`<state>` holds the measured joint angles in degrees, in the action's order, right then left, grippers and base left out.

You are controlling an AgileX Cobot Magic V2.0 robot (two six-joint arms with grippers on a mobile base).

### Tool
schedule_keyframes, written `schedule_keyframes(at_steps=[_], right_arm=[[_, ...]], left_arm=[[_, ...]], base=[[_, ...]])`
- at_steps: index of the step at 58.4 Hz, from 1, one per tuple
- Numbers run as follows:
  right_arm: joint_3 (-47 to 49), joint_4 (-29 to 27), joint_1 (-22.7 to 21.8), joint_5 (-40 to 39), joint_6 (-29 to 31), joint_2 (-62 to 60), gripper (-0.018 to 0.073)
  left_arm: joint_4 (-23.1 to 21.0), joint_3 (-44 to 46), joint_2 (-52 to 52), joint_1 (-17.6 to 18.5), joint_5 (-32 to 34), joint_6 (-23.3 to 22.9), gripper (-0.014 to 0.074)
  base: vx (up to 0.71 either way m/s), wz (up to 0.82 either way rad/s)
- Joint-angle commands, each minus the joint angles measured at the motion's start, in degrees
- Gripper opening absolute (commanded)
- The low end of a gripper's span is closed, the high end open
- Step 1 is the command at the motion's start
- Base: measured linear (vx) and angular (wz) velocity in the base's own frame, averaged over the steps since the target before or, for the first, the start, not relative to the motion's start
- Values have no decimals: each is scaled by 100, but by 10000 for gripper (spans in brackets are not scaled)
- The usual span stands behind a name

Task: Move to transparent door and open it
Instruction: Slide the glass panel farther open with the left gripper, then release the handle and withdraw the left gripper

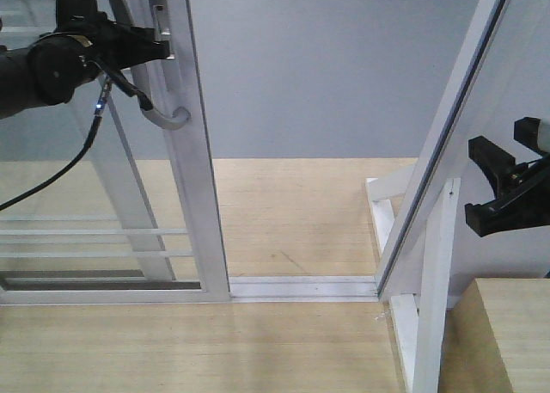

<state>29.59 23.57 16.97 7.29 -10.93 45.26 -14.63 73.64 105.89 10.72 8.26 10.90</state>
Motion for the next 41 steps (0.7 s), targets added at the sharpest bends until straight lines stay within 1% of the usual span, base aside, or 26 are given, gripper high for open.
schedule_keyframes(at_steps=[1,5,14,27,41], right_arm=[[183,69,-27,-414,40,2,373],[183,69,-27,-414,40,2,373],[183,69,-27,-414,40,2,373],[183,69,-27,-409,40,2,373],[183,49,-27,-166,40,2,373]], left_arm=[[-103,37,-534,-226,761,-33,429],[-22,-130,-645,-303,761,-28,429],[356,-606,-978,-399,760,-28,430],[350,-1352,-1573,-563,760,-34,430],[350,-2266,-2703,-564,747,-41,430]], base=[[0,0],[0,0],[0,0],[0,0],[0,0]])
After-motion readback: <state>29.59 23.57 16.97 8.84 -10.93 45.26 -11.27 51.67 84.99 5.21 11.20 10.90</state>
